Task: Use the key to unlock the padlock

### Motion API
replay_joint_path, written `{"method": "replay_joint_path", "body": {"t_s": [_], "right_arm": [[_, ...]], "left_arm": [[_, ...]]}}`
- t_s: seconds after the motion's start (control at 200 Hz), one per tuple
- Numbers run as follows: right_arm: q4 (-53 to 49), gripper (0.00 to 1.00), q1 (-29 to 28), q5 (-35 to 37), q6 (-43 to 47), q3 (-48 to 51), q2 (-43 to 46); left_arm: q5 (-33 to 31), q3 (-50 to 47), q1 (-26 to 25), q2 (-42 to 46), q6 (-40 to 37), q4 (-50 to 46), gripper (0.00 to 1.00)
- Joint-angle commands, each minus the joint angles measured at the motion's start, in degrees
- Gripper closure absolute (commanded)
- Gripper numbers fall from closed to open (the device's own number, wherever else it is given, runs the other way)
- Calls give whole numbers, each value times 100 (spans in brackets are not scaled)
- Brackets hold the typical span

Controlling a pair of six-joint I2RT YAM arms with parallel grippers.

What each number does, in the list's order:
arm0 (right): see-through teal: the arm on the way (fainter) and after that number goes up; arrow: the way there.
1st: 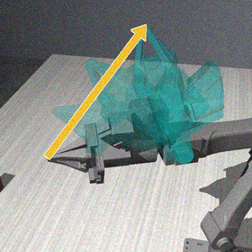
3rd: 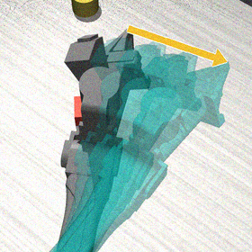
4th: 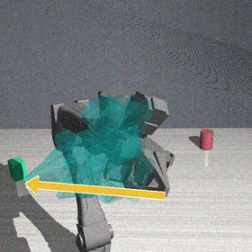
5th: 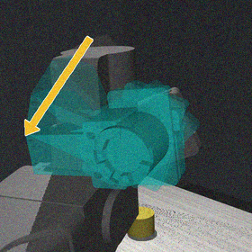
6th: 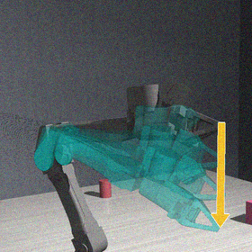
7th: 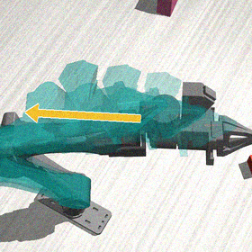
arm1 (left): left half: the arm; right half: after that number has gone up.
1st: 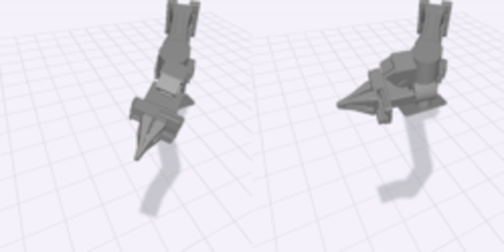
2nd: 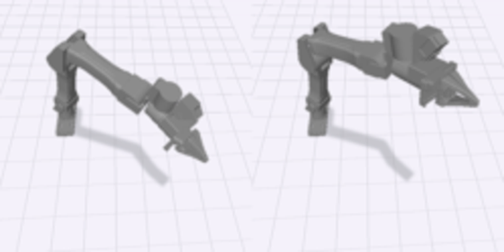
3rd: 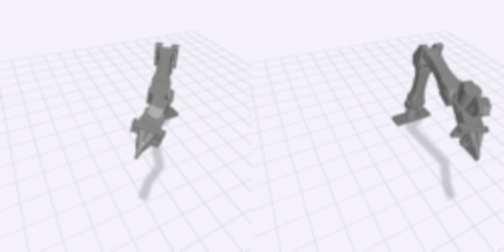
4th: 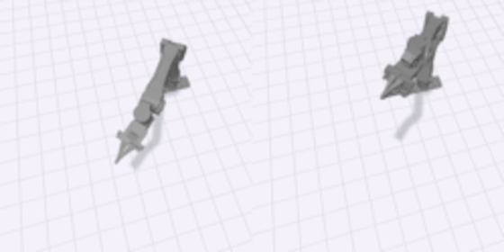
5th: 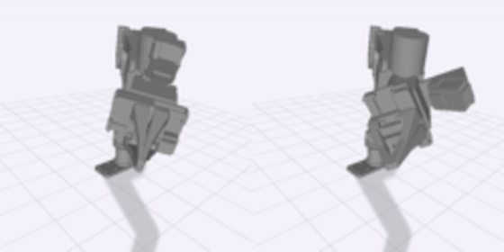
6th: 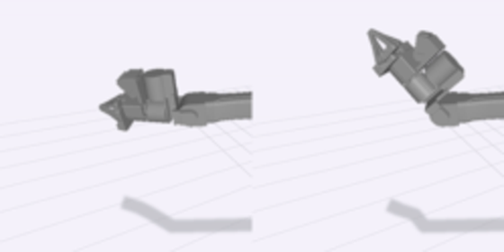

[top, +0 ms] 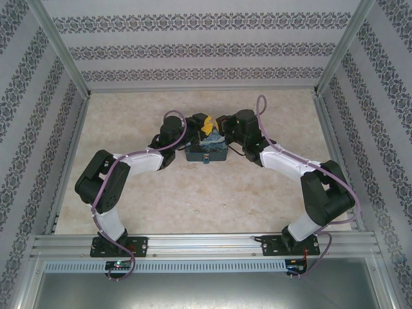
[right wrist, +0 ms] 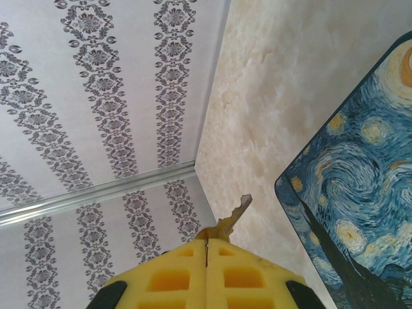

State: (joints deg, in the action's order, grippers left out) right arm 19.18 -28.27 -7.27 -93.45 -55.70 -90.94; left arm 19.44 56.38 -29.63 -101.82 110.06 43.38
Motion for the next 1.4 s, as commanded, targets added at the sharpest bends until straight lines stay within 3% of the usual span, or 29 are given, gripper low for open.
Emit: {"method": "replay_joint_path", "body": {"t_s": [0.0,0.225,0.47,0.635,1.399], "right_arm": [[173,100,-38,78,-94,125,-48],[204,100,-38,72,-87,154,-44],[262,100,-38,52,-86,170,-39],[278,100,-38,19,-84,167,-44],[349,100,-87,-117,-89,277,-73]], "left_arm": [[-133,6,-65,-58,68,392,72],[-191,-96,-65,-57,78,400,73],[-256,-210,-64,-73,68,382,62],[-281,-231,-56,-105,51,372,60],[-270,12,10,-381,-2,325,63]]}}
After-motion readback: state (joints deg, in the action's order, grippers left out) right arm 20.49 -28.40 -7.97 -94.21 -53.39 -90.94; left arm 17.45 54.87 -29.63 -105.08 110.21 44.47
